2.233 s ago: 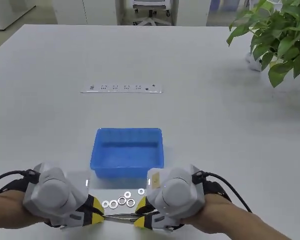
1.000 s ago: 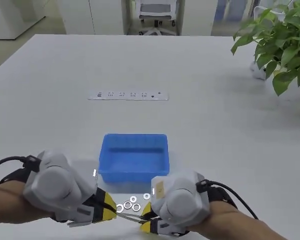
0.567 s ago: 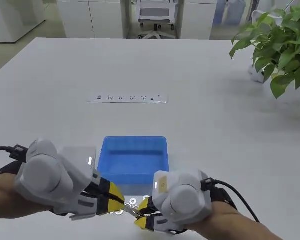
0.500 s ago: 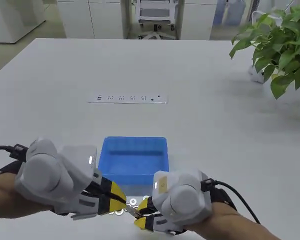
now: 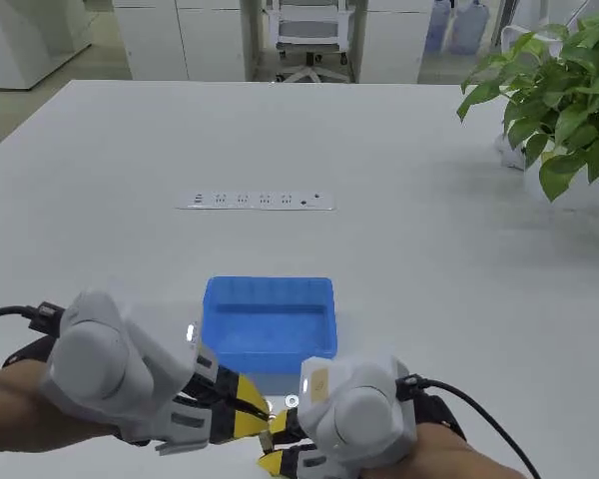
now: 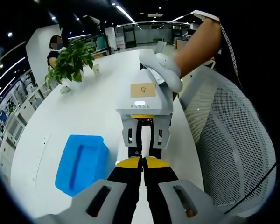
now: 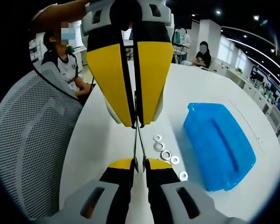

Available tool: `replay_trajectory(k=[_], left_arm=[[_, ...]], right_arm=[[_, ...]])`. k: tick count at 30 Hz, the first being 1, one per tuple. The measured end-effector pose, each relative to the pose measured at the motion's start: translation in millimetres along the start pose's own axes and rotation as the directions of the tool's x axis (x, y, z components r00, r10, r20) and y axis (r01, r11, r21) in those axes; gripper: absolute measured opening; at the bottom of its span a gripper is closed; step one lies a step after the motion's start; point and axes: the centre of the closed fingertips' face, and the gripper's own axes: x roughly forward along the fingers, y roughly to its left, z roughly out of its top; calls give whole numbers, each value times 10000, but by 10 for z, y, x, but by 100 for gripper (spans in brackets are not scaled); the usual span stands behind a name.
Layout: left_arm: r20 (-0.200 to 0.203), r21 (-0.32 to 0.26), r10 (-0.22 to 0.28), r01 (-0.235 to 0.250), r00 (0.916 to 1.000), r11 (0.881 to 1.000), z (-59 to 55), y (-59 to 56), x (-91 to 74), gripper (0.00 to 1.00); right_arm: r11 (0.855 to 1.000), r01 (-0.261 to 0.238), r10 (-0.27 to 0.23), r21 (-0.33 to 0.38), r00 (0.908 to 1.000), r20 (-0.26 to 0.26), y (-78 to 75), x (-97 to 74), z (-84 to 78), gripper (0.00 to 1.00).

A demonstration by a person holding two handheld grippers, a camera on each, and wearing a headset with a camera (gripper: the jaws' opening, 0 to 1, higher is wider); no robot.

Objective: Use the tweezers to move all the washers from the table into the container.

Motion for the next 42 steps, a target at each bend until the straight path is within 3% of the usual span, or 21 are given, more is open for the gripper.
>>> replay_trajectory(k=[6,42], left_arm=[[22,-49,-49,50,10000,10000,-6,-2,1,5],[-44,38,18,-18,10000,10000,-51,281,4,5]], right_arm=[[10000,-20,20,19,10000,19,6,6,-4,12],[9980,436,-456,447,9979,459,-315,60,18,13]])
